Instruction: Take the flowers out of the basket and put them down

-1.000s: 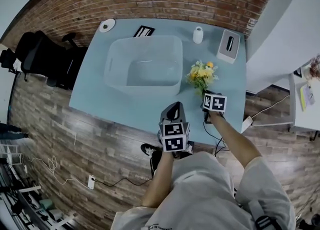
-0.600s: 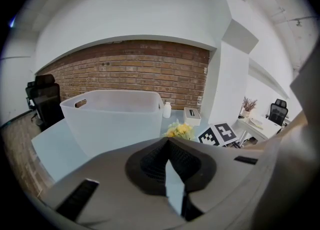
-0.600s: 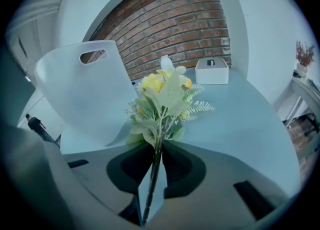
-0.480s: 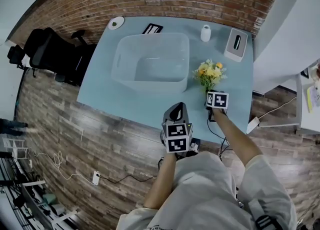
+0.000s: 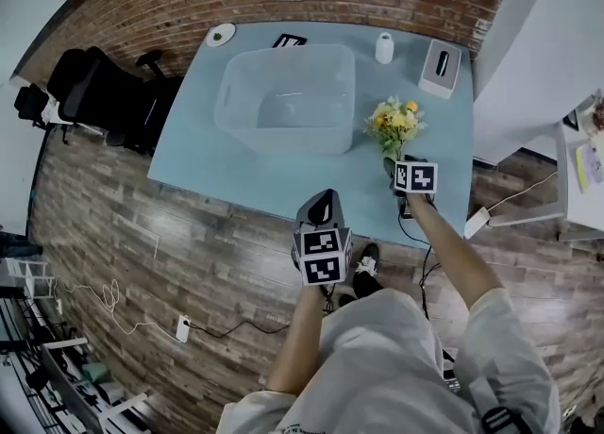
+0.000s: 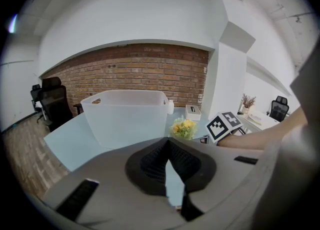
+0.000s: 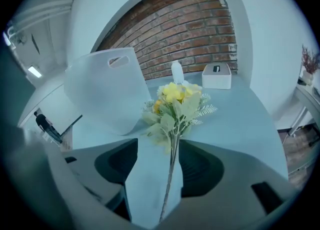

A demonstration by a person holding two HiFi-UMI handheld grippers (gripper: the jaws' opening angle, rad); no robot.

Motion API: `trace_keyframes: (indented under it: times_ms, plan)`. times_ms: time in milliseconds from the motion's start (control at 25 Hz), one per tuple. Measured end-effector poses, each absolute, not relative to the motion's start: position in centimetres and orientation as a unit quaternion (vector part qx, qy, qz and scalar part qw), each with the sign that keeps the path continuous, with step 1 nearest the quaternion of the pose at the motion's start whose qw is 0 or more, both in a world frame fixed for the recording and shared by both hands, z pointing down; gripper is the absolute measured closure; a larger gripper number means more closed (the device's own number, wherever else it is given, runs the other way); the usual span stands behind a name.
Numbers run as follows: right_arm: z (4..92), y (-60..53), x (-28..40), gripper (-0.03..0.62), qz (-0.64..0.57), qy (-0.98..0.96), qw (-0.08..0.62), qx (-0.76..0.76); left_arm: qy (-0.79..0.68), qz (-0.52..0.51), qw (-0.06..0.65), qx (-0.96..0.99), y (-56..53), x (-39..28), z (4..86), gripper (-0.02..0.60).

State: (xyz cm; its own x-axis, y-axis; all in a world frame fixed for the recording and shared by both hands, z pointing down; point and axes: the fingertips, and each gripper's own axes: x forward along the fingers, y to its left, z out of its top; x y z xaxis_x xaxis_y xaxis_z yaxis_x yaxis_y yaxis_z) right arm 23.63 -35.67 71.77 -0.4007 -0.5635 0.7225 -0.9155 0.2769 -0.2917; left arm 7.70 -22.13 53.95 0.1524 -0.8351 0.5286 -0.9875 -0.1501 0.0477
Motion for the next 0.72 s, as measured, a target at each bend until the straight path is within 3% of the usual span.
trace_keyframes:
  times_ms: [240,480,560,720]
  plan:
    - [68.6,-31.4,24.7,0.315,0.327,-0.773,0.22,0.497,-0.637,0.179,0.191,0.725,-17.6,6.8,53.0,0.565]
    - [64.8,-24.8,21.7,0.317,0.327,-0.819,0.17,0.44,-0.647,0.161,0.19,0.72,-14.3,6.5,52.6,0.565]
    - [63.2,-22.6,20.6,0.365,0.313,-0.834,0.161,0.424,-0.648,0.159,0.191,0.72,-13.2,6.3,52.5,0.565]
    - [61.2,-19.4,20.2,0.368,0.299,-0.839,0.147,0.429,-0.65,0.156,0.193,0.718,-11.6,6.1,52.9,0.565]
